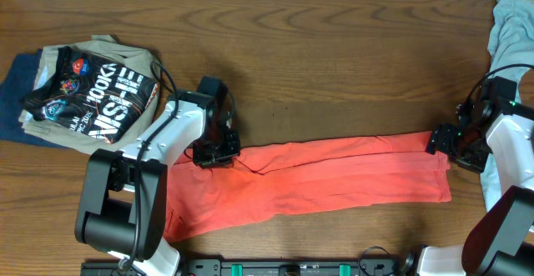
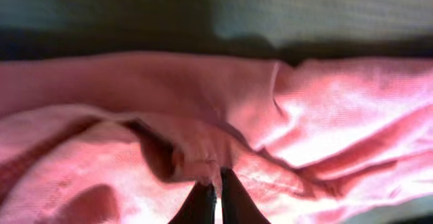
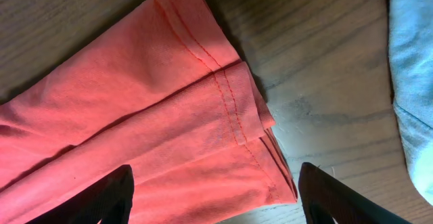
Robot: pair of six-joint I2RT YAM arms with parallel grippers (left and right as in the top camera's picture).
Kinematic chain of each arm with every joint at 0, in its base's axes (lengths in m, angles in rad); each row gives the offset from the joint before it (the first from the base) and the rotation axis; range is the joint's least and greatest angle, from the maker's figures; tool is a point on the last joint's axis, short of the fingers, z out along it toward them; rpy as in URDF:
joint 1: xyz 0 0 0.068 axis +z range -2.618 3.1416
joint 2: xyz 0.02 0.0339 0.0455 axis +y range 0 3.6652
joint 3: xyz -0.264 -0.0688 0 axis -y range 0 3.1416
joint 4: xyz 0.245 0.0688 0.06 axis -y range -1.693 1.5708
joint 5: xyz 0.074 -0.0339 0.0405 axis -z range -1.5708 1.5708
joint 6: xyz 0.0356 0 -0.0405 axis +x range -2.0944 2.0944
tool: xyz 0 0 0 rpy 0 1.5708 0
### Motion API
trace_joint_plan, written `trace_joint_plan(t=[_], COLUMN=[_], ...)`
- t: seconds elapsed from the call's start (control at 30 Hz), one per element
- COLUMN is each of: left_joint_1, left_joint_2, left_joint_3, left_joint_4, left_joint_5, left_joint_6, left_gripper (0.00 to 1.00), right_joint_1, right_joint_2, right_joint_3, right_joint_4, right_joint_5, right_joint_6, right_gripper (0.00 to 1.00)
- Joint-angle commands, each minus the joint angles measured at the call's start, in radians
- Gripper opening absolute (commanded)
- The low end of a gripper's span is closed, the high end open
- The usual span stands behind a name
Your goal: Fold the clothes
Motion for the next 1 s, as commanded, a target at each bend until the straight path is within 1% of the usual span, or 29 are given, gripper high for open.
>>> trace_joint_plan(t=[0.0,0.13,0.23,0.33,0.5,0.7,0.97], left_joint_1=[-0.005,-0.022,-0.047,-0.082,-0.165,-0.270,-0.342], left_joint_2=[-0.022,-0.022,-0.022,-0.022,-0.022,-0.022,-0.022], left_joint_3=[0.000,0.000,0.000,0.000,0.000,0.000,0.000], left_joint_4=[-0.024,-0.051,-0.051,-0.053,-0.055,-0.055,-0.051], left_joint_5=[0.101,0.186,0.224,0.235,0.332,0.334,0.341], left_joint_6=[0.003,0.005,0.014,0.014,0.032,0.032,0.025], left_gripper=[0.06,0.06,0.06,0.06,0.06,0.06,0.07], right_joint_1=[-0.010,-0.010,-0.010,-0.010,-0.010,-0.010,-0.010], right_joint_2=[-0.008,-0.008,-0.008,-0.008,-0.008,-0.008,-0.008], right_joint_3=[-0.005,-0.005,-0.005,-0.005,-0.005,-0.005,-0.005], right_joint_4=[0.000,0.000,0.000,0.000,0.004,0.003,0.003], right_joint_5=[-0.004,-0.004,-0.004,-0.004,-0.004,-0.004,-0.004], right_joint_6=[-0.009,-0.010,-0.009,-0.009,-0.009,-0.009,-0.009], right_gripper=[0.76,0.77,0.77,0.77,0.77,0.77,0.78])
